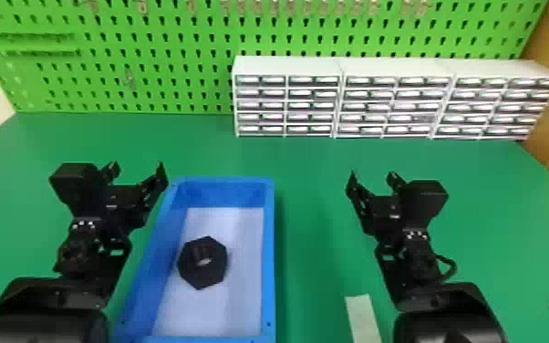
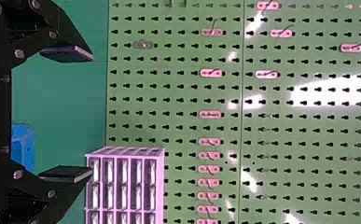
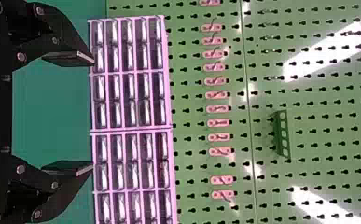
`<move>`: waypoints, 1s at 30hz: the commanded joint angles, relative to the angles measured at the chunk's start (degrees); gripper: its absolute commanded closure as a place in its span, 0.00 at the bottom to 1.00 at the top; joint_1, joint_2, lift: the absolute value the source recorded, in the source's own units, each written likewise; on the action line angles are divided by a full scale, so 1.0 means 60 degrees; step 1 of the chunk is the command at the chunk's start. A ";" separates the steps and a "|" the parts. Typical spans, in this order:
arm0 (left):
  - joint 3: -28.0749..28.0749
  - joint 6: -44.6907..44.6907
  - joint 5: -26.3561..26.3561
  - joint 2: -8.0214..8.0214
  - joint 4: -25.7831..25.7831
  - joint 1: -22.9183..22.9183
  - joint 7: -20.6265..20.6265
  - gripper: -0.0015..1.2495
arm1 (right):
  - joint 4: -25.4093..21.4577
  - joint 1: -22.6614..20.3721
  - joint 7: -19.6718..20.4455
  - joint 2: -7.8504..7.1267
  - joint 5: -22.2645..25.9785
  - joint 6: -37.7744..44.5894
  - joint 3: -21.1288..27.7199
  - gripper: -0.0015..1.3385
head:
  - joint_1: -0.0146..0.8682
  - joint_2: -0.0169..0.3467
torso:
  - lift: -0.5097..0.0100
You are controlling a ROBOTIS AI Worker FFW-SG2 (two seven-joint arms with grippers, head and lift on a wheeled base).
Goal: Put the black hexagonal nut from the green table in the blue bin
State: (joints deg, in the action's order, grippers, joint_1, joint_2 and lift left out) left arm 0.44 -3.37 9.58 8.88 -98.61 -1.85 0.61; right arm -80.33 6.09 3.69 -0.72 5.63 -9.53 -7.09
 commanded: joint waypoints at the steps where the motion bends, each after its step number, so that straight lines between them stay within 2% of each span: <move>1: 0.0000 -0.0009 0.0000 0.0000 -0.0001 0.0000 0.0000 0.32 | 0.0000 0.0011 0.0000 -0.0027 0.0028 0.0005 -0.0020 0.36 | 0.79 0.19 | 0.79; 30: -0.0014 0.0006 0.0000 0.0000 0.0014 -0.0029 0.0000 0.32 | -0.0015 0.0055 0.0000 -0.0115 0.0101 -0.0009 -0.0064 0.36 | 0.79 0.19 | 0.79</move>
State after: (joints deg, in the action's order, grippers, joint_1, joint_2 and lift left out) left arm 0.35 -3.42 9.58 8.88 -98.59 -1.96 0.61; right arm -80.37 6.37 3.69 -1.41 6.12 -9.55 -7.47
